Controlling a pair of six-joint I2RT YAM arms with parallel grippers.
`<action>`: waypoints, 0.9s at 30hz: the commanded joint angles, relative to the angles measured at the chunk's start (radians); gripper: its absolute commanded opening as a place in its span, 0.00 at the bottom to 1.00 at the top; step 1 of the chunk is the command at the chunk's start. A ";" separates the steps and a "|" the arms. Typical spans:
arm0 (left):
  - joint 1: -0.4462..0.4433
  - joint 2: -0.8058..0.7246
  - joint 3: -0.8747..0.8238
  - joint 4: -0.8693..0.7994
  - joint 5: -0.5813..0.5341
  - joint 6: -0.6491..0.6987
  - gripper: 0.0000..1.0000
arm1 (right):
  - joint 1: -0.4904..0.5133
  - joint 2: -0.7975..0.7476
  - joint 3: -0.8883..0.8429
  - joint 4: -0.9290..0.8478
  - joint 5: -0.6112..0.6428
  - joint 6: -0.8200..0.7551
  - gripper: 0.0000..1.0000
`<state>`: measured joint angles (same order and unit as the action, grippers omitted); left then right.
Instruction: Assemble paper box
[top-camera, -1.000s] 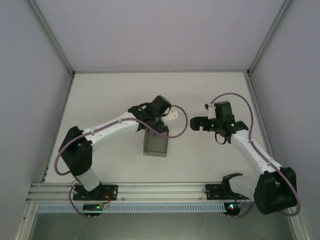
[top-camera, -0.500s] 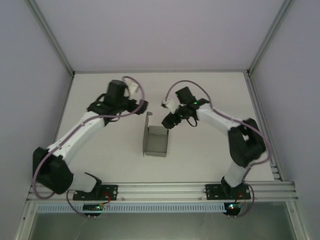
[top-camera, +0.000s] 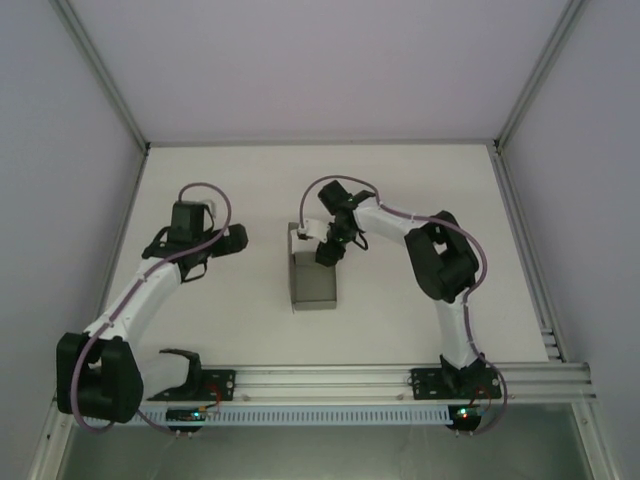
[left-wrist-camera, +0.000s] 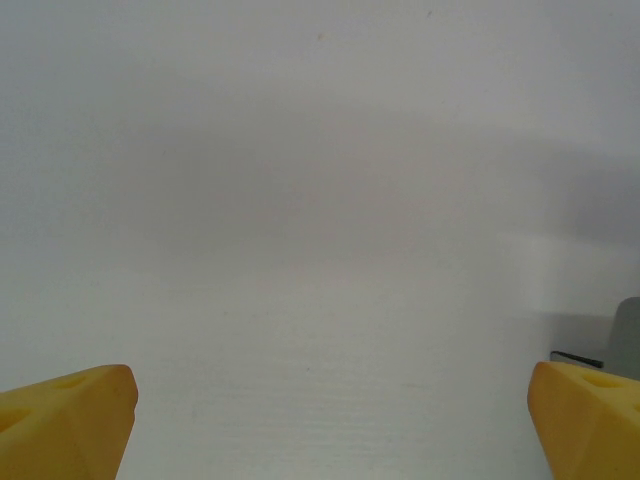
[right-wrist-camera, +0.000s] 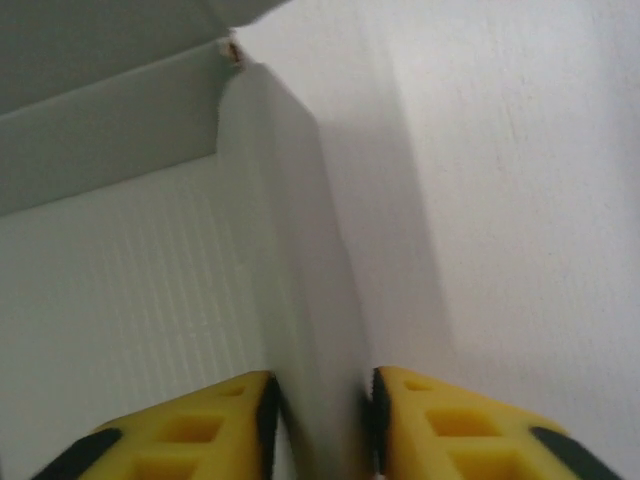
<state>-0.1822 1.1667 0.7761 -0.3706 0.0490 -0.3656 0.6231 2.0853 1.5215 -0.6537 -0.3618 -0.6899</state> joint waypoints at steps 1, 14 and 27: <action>0.012 -0.030 -0.001 0.044 0.032 -0.023 1.00 | 0.014 0.037 0.023 0.009 0.029 0.013 0.23; 0.019 0.024 -0.026 0.072 0.051 -0.043 0.99 | 0.131 -0.041 -0.120 0.013 0.682 0.749 0.00; 0.020 0.098 -0.001 0.106 0.130 -0.018 1.00 | 0.167 -0.141 -0.202 -0.098 0.701 1.086 0.25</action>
<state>-0.1699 1.2598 0.7582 -0.2955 0.1322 -0.3939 0.7994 1.9900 1.3521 -0.7109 0.3775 0.3340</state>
